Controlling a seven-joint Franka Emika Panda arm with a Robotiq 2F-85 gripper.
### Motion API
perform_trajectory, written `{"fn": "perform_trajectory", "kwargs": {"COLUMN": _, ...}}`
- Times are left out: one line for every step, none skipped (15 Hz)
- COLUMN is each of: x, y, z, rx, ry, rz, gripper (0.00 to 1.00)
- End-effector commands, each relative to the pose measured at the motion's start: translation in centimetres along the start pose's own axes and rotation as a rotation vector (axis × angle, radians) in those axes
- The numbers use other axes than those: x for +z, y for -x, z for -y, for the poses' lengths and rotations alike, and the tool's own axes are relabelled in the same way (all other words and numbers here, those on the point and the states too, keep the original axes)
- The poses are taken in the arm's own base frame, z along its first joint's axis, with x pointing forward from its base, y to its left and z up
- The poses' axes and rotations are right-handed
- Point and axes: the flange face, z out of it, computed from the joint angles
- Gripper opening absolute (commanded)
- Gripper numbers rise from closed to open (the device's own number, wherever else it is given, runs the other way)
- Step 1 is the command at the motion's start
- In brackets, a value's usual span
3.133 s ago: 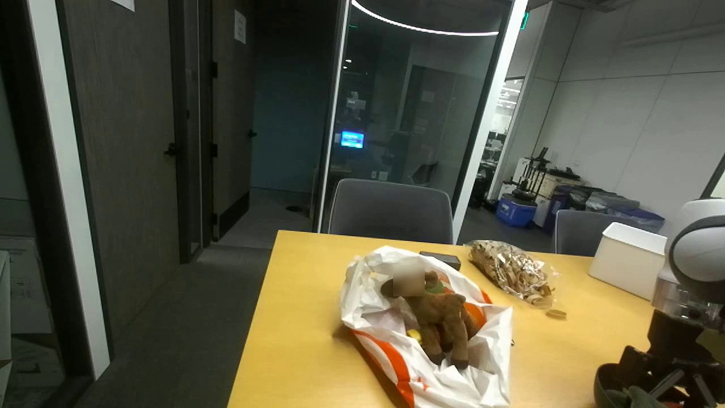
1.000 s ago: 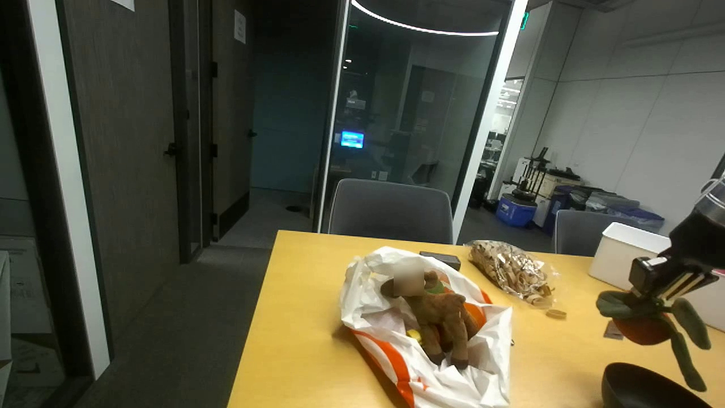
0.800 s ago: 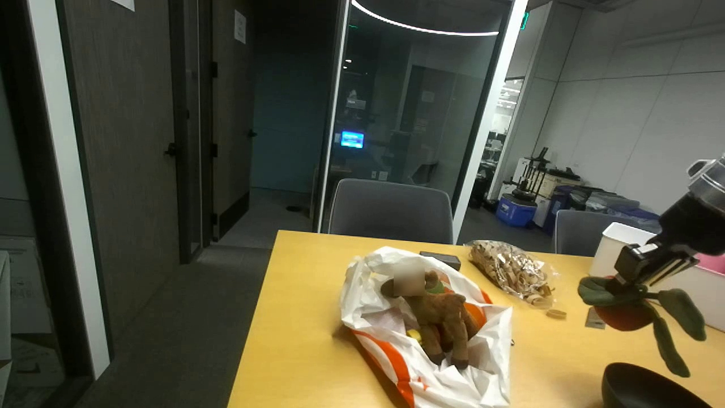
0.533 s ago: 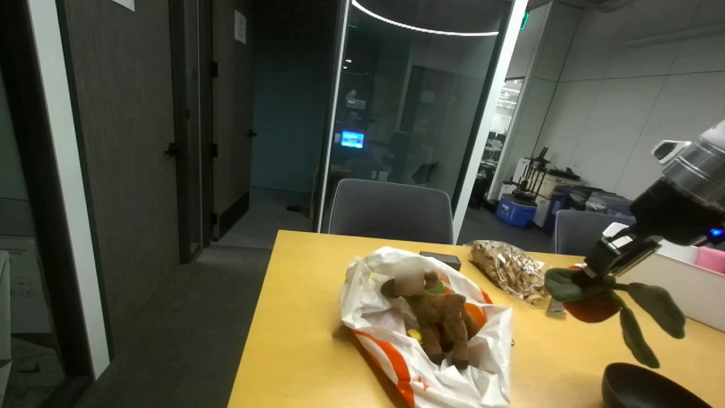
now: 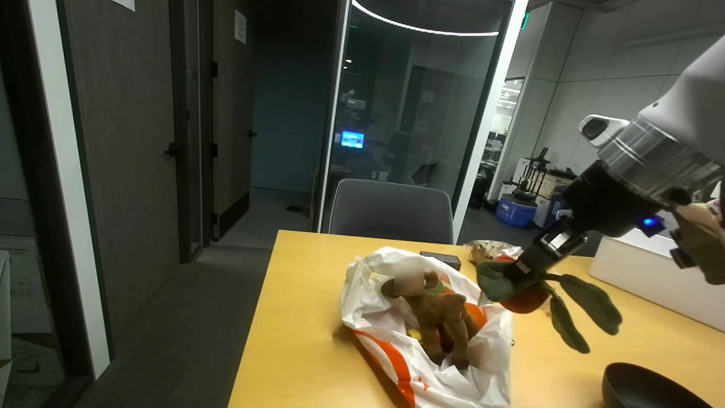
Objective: Put the contents of the black bowl into the plastic bag
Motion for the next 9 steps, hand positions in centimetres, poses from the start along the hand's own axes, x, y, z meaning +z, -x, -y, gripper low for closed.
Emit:
{"fn": "perform_trajectory", "kwargs": {"x": 3.1, "y": -3.7, "z": 1.2, "rx": -0.082, "ry": -0.041, "rz": -0.007, "gripper": 0.1}}
{"fn": "perform_trajectory", "kwargs": {"x": 4.0, "y": -4.2, "z": 1.6, "rx": -0.1, "ry": -0.052, "rz": 0.004, "gripper": 0.11}}
{"fn": "perform_trajectory", "kwargs": {"x": 4.8, "y": -5.0, "z": 1.9, "rx": -0.119, "ry": -0.057, "rz": 0.01, "gripper": 0.11}}
{"fn": "perform_trajectory", "kwargs": {"x": 5.6, "y": -5.7, "z": 2.2, "rx": -0.135, "ry": -0.067, "rz": 0.018, "gripper": 0.11}}
{"fn": "perform_trajectory", "kwargs": {"x": 6.6, "y": -6.5, "z": 2.3, "rx": -0.149, "ry": -0.069, "rz": 0.022, "gripper": 0.11}}
{"fn": "perform_trajectory", "kwargs": {"x": 7.3, "y": -7.2, "z": 2.4, "rx": -0.161, "ry": -0.075, "rz": 0.033, "gripper": 0.11}}
{"fn": "perform_trajectory", "kwargs": {"x": 7.9, "y": -7.9, "z": 2.3, "rx": -0.168, "ry": -0.082, "rz": 0.038, "gripper": 0.11}}
{"fn": "perform_trajectory", "kwargs": {"x": 8.6, "y": -8.4, "z": 2.3, "rx": -0.174, "ry": -0.098, "rz": 0.044, "gripper": 0.11}}
{"fn": "perform_trajectory", "kwargs": {"x": 9.5, "y": -8.9, "z": 2.2, "rx": -0.183, "ry": -0.119, "rz": 0.055, "gripper": 0.11}}
